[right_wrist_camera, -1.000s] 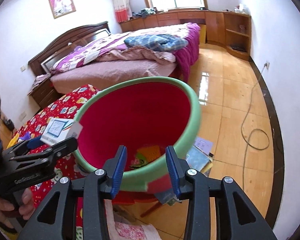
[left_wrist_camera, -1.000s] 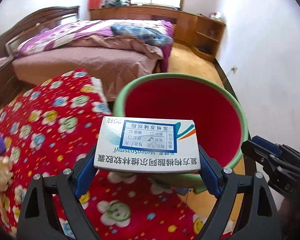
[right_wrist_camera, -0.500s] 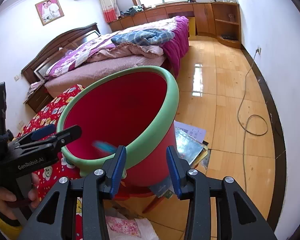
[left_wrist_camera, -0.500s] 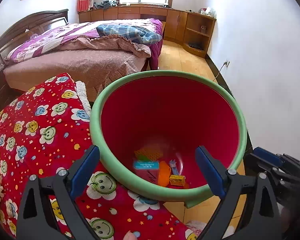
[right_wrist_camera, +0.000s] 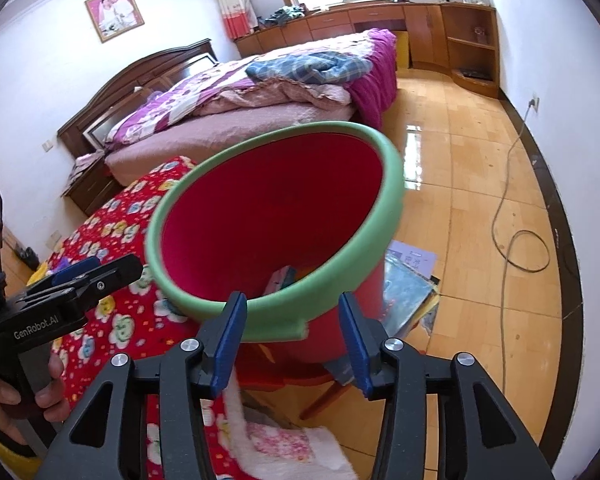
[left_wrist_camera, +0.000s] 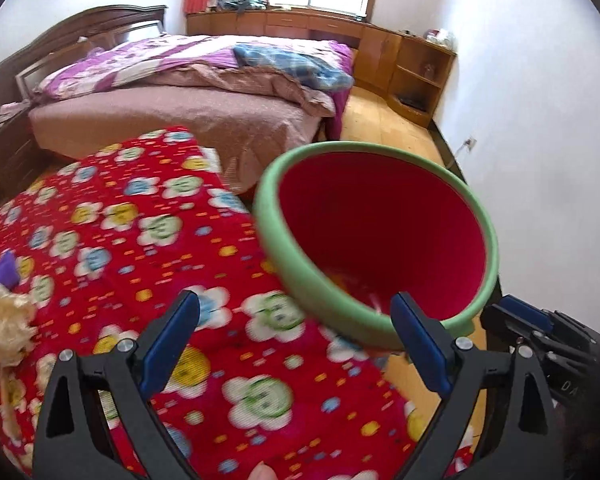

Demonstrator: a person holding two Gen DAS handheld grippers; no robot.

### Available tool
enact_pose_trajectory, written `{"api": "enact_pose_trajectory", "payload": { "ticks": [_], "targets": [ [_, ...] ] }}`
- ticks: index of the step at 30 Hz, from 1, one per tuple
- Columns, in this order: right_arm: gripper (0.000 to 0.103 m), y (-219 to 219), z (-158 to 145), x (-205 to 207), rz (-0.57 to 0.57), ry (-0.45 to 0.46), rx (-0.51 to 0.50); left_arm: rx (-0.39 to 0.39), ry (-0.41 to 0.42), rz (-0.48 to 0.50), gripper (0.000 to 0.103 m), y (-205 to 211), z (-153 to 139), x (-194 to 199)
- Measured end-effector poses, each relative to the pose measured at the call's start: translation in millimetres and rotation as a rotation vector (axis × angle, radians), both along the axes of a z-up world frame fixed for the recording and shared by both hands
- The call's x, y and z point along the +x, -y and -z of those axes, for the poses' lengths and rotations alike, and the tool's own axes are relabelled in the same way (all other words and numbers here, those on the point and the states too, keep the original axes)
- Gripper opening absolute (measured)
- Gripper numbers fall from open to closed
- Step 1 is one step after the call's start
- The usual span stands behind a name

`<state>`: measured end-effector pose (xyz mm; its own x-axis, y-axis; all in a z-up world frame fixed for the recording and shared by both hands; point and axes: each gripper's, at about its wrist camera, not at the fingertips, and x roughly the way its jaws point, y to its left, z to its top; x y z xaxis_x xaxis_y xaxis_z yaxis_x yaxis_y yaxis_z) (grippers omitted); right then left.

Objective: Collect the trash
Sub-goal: 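Move both open tools back over the trash on the bedspread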

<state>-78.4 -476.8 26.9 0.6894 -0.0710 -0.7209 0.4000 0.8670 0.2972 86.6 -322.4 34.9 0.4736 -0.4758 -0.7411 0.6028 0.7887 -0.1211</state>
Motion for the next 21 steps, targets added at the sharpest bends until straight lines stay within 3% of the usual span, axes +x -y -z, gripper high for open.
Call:
{"api": "enact_pose_trajectory", "payload": {
  "ticks": [21],
  "targets": [
    [0.062,-98,-9,45,-0.204,0.005,0.017,0.003,0.000,-0.332,0.095,-152,-8,21]
  ]
}}
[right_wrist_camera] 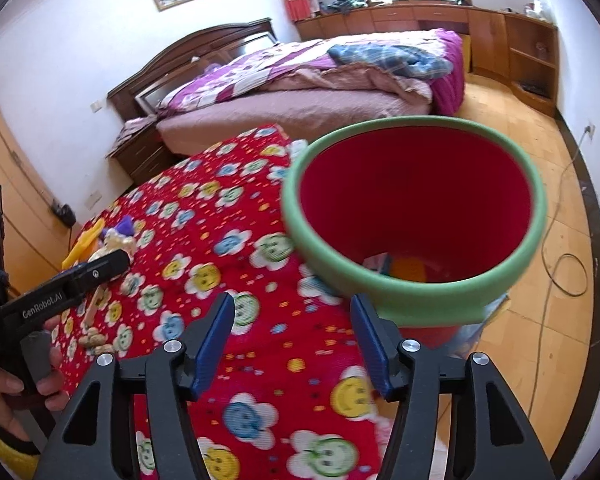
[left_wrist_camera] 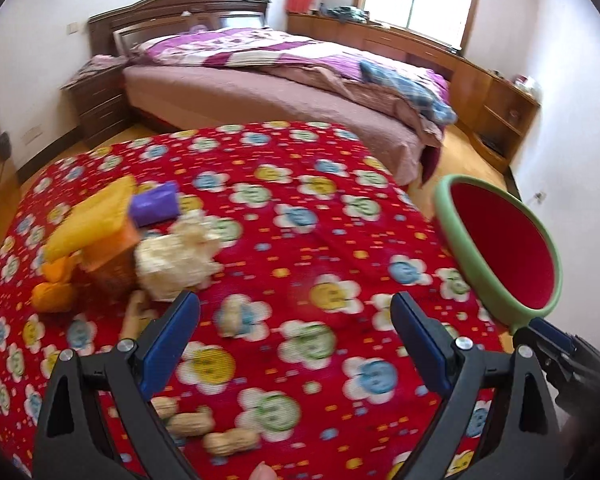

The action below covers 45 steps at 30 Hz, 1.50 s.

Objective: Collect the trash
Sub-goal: 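Move both open tools back over the trash on the bedspread, then grasp the orange cloth with the left tool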

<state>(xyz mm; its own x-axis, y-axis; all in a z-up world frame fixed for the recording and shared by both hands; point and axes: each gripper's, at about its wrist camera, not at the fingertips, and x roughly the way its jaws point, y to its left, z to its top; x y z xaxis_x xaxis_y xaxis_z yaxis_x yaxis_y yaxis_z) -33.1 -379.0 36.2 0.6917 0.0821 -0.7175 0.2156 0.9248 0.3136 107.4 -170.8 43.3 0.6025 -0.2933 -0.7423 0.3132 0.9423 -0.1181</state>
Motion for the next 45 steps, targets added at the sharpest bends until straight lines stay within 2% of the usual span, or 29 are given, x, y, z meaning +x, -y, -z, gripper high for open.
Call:
{"api": "enact_pose_trajectory", "payload": {
  "ticks": [8,11,18,32,40,45],
  "targets": [
    [0.063,-35,8,16,-0.070,-0.025,0.028,0.017,0.018,-0.108,0.095,-52,0,2],
    [0.068,-49,10,23,-0.096,-0.033,0.025,0.019,0.017,-0.146,0.095,-71,2,4],
    [0.069,-79,16,36,-0.154,-0.059,0.020,0.043,0.028,-0.235,0.095,-115,4,10],
    [0.069,-117,28,50,-0.190,-0.089,-0.002,0.092,0.010,-0.367,0.095,-187,19,39],
    [0.070,-120,30,49,-0.175,-0.085,-0.016,0.071,-0.036,-0.394,0.095,-205,37,55],
    [0.070,-121,31,49,-0.169,-0.075,-0.022,-0.007,-0.070,-0.390,0.081,-210,45,62]
  ]
}}
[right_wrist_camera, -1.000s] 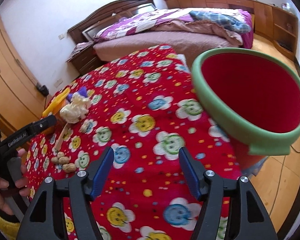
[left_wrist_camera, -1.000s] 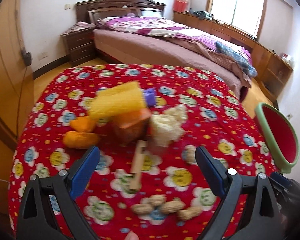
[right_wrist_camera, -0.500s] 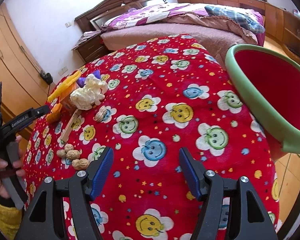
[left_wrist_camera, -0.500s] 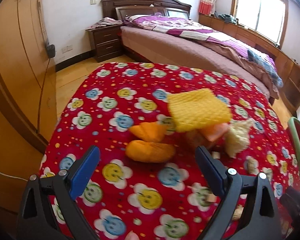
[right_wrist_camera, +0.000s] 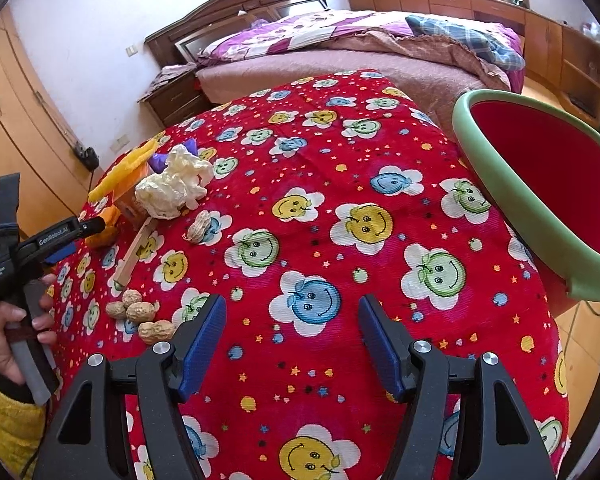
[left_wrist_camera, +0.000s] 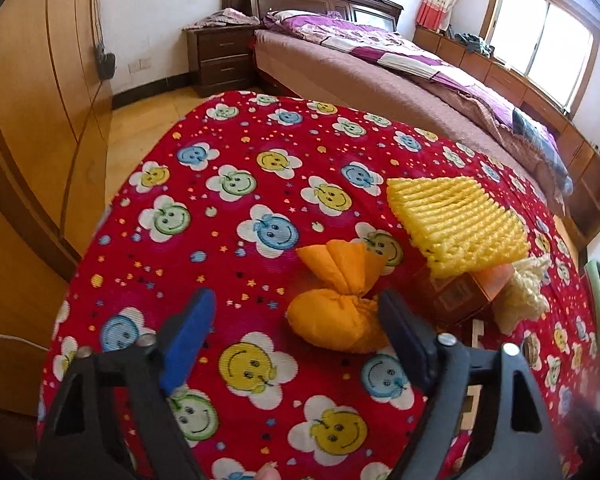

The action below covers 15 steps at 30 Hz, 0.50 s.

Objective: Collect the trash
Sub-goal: 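Grasp the orange cloth with the left tool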

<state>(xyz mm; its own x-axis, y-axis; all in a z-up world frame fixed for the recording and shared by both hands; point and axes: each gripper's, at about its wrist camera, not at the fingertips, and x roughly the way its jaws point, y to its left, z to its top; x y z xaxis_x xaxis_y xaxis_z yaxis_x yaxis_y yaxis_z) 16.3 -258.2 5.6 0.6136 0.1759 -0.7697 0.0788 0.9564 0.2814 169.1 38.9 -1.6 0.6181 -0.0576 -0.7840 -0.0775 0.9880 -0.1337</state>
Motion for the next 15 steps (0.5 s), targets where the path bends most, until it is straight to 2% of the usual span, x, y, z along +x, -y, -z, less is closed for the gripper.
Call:
{"api": "enact_pose_trajectory", "payload": {
  "ticks": [4,7,9,11,15],
  "targets": [
    [0.070,-1,1,0,0.003,0.007,-0.002,-0.030,-0.011,0.028,0.069,6,2,1],
    [0.071,-1,1,1,0.010,0.013,0.005,-0.042,0.004,0.061,0.055,14,2,-3],
    [0.081,-1,1,3,0.004,0.015,0.018,-0.059,0.013,0.090,0.041,20,2,-6],
    [0.081,-3,-1,7,-0.003,0.012,0.028,-0.073,0.021,0.105,0.033,24,0,-10],
    [0.081,-13,-9,21,-0.029,0.038,0.013,-0.091,0.037,0.101,0.027,26,0,-16]
  ]
}}
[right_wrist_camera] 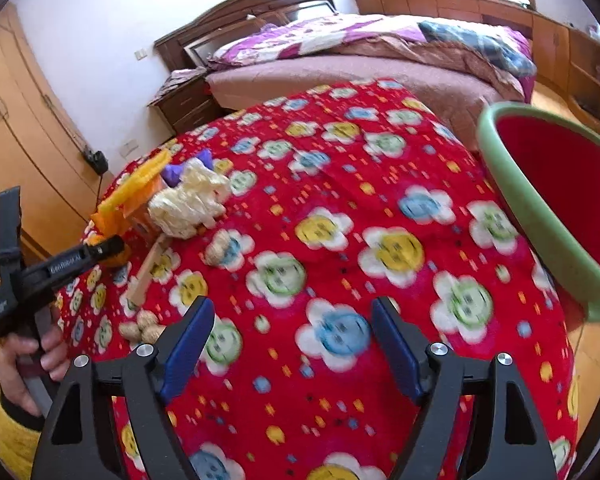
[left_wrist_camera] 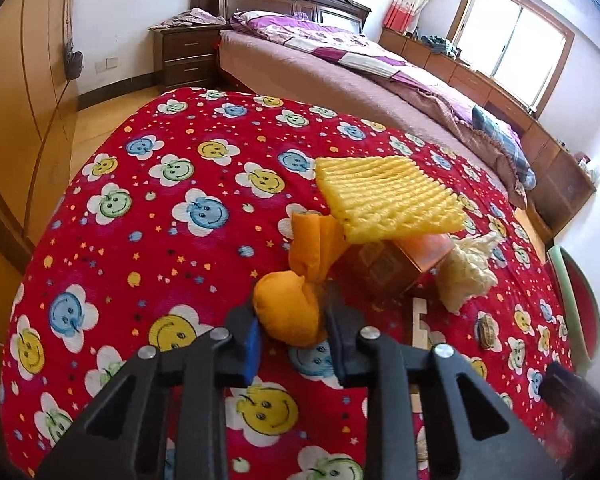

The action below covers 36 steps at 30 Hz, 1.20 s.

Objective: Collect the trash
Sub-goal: 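Grasp the orange cloth with the left tool, then grasp the crumpled white tissue with the right tool while the left tool holds the orange cloth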

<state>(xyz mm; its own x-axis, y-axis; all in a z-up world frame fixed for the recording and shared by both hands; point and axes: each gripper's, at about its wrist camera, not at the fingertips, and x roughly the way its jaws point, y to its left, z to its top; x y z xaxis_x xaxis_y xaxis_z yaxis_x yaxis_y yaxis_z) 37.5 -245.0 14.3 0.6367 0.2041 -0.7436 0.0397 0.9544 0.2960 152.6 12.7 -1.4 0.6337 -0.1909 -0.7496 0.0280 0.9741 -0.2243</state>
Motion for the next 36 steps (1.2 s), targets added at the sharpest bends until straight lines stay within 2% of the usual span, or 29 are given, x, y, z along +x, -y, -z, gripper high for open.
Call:
{"api": "enact_pose_trajectory", "payload": {
  "ticks": [7,10,12,19,26,28,29,30,31,36],
  "targets": [
    [0.082,-28,-6,34,-0.051,0.046,-0.054,0.005,0.033,-0.022,0.027,2,2,-5],
    [0.084,-42,-5,47,-0.094,0.092,-0.087,0.010,0.043,-0.028,0.027,2,4,-7],
    [0.090,-53,-2,58,-0.123,0.089,-0.102,0.006,0.046,-0.030,0.027,2,4,-7],
    [0.090,-74,11,97,-0.199,0.031,-0.062,-0.051,0.039,-0.041,0.027,-6,6,-7],
    [0.089,-75,17,113,-0.184,0.026,-0.045,-0.066,0.033,-0.038,0.027,-7,7,-4],
    [0.079,-75,17,116,-0.176,0.026,-0.049,-0.066,0.034,-0.038,0.027,-7,7,-4],
    [0.066,-74,16,116,-0.172,0.032,-0.050,-0.067,0.034,-0.039,0.027,-7,7,-4],
    [0.047,-75,16,116,-0.174,0.032,-0.046,-0.068,0.034,-0.040,0.027,-7,7,-3],
    [0.040,-74,17,116,-0.175,0.026,-0.044,-0.068,0.033,-0.040,0.027,-6,7,-3],
    [0.029,-68,17,114,-0.165,0.025,-0.012,-0.064,0.040,-0.042,0.026,-5,6,-4]
  ]
}}
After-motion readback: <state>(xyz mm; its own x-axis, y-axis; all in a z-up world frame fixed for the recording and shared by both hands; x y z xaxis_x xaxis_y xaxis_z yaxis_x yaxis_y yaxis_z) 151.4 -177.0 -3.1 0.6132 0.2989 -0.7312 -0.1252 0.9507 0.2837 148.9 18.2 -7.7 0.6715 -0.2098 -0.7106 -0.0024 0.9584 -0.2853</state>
